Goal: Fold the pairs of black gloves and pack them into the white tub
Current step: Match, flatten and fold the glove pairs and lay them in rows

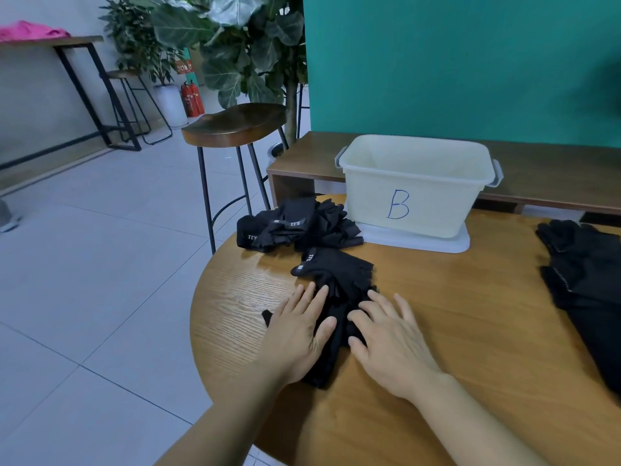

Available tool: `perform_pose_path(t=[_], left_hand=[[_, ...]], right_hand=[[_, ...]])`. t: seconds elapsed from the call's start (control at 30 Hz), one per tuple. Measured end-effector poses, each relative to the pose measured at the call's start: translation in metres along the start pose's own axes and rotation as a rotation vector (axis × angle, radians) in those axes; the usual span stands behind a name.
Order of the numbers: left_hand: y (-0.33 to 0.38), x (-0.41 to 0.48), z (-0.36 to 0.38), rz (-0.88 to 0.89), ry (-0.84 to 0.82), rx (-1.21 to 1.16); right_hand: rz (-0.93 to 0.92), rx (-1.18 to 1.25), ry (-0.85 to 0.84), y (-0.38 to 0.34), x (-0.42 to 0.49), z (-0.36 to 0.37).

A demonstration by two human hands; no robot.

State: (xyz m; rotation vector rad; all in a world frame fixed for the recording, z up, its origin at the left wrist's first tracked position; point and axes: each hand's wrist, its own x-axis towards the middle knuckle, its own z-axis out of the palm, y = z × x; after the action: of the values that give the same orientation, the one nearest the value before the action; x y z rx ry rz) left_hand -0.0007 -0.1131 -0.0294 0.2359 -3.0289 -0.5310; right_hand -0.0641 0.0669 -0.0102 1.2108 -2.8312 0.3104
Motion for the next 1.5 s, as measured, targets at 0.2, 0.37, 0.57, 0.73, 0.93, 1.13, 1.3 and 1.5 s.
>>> perform_pose_path(t=[0.2,0.37,0.57,0.73,0.93,1.13,1.3,1.5], left_hand=[[0.028,0.000,0.002,0.093,-0.029,-0.098],[0.020,0.025,-0.021,0.028,0.161,-0.022],[0.017,0.065,-0.034,0.085,0.164,0.125],[0.011,0.090,-0.024,0.106,0.162,0.210],[0.008,0.099,-0.030,0.193,0.395,0.087],[0.041,0.100,-0.075,0.372,0.546,0.135],[0.075,0.081,-0.118,0.324,0.424,0.021],[0.102,0.053,-0.137,0.192,0.187,-0.507]], right_hand=[[0.079,0.033,-0.005,0.026,-0.022,-0.016],[0.103,0.102,0.136,0.033,-0.013,-0.036],[0.081,0.027,0.151,0.029,0.027,-0.044],[0.095,-0.028,0.101,0.027,0.056,-0.035],[0.125,-0.059,0.127,0.024,0.074,-0.031],[0.219,0.048,0.286,0.022,0.072,-0.061],[0.339,0.425,0.417,0.034,0.055,-0.098],[0.376,0.900,0.277,0.059,0.005,-0.141]])
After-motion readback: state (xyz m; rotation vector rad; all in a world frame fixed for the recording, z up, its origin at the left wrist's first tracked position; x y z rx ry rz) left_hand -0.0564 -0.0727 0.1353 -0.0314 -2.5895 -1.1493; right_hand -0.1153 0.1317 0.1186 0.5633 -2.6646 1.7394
